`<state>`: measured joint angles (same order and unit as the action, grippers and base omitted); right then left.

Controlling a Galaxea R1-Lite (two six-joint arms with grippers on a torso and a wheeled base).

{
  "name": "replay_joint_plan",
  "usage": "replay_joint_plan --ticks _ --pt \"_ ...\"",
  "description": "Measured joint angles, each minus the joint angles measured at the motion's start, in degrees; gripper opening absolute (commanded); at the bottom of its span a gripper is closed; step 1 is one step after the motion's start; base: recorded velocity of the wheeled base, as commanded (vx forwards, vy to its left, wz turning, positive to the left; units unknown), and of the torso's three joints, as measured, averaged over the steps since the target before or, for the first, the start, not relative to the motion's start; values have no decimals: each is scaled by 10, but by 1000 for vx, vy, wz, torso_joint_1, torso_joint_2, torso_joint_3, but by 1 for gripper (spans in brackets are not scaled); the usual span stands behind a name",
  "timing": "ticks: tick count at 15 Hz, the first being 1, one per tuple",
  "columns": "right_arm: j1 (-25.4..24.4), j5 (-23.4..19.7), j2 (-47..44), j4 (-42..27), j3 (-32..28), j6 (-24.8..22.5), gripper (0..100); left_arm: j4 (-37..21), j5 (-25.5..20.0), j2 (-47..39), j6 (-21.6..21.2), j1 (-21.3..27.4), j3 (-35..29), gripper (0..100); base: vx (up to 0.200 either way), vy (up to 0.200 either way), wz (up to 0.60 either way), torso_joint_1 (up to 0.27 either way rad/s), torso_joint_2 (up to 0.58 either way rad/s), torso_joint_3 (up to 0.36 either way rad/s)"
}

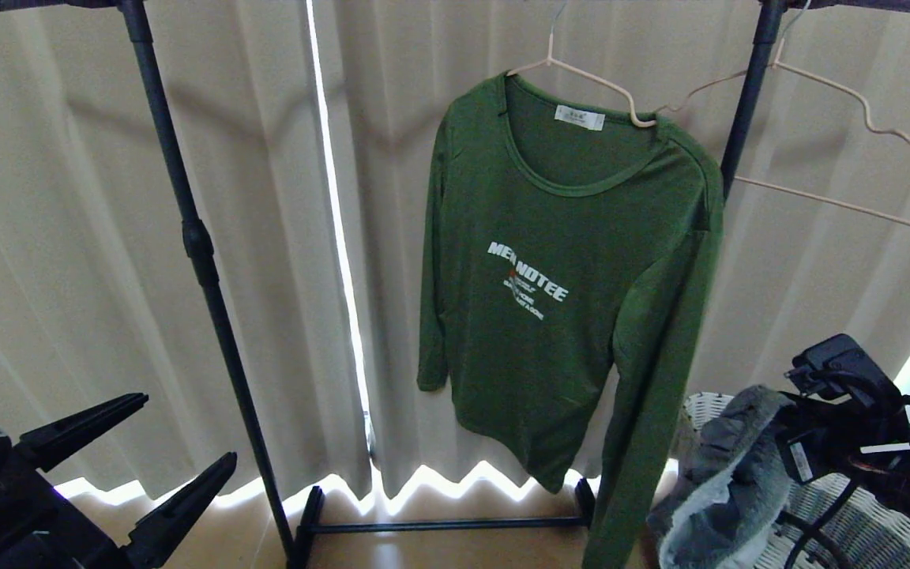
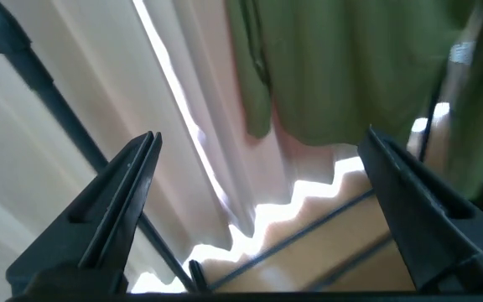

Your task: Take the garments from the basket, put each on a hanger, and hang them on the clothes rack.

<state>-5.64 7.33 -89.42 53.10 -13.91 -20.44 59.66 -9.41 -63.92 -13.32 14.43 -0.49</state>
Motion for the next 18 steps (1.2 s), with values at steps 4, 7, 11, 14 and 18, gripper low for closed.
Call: replay_joint_plan --ticks 4,7,11,14,18 --pt "-11 -10 31 -3 -22 0 0 0 0 9 0 1 1 100 -200 0 0 4 2 -1" --pt "-12 -12 35 -3 -35 -1 0 0 0 20 2 1 0 100 -200 0 0 1 4 2" --pt "-12 -12 43 -3 -38 -1 0 -1 0 33 1 2 2 100 -100 0 0 1 2 4" --pt "-12 -12 47 -1 -39 -1 0 -1 -1 37 1 4 4 100 0 0 0 0 0 0" --pt "-22 -14 44 -12 -60 -2 0 -2 -2 36 2 8 4 100 0 0 0 0 0 0"
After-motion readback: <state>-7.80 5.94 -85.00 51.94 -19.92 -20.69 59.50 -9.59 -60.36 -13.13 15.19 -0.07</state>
